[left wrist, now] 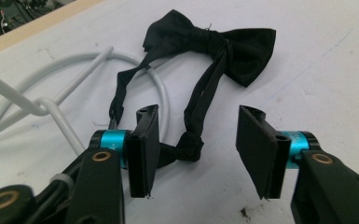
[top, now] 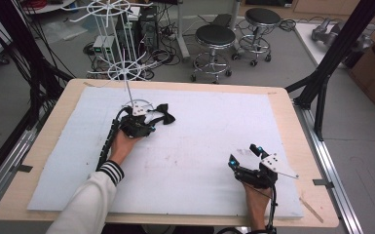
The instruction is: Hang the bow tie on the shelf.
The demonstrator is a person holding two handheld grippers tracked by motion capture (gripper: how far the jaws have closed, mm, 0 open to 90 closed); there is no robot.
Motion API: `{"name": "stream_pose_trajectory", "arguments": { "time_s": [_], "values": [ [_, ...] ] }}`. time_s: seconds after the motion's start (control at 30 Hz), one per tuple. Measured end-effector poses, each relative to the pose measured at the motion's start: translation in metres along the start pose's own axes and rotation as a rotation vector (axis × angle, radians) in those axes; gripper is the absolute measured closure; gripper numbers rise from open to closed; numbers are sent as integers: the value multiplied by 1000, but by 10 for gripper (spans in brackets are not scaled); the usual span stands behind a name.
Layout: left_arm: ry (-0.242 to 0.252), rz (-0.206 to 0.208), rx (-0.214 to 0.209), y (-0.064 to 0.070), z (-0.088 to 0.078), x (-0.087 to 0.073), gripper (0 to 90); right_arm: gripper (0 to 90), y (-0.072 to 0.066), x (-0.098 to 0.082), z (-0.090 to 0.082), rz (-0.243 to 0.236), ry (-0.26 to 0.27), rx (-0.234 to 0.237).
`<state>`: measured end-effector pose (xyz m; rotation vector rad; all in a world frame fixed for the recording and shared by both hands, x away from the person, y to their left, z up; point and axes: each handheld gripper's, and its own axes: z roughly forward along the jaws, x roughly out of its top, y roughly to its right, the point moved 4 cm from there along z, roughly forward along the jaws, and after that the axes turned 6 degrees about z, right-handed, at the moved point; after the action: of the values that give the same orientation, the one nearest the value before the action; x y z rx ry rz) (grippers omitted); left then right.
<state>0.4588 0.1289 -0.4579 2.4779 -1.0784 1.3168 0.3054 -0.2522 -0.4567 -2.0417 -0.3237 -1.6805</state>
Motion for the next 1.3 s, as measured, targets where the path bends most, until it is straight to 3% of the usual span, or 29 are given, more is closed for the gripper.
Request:
{"name": "stream_pose_trajectory", "arguments": {
  "time_s": [0.1,0.13,0.6,1.3],
  "values": [
    [-8,11,1,1,2,-1,544,98,0,0,0,1,0,1],
    [-8,16,19,1,3,-1,542,98,0,0,0,4,0,2],
    [-12,25,3,1,10,-4,563,98,1,0,0,4,-1,3],
    [-23,38,9,1,14,-6,731,98,1,0,0,1,1,2]
  ]
}}
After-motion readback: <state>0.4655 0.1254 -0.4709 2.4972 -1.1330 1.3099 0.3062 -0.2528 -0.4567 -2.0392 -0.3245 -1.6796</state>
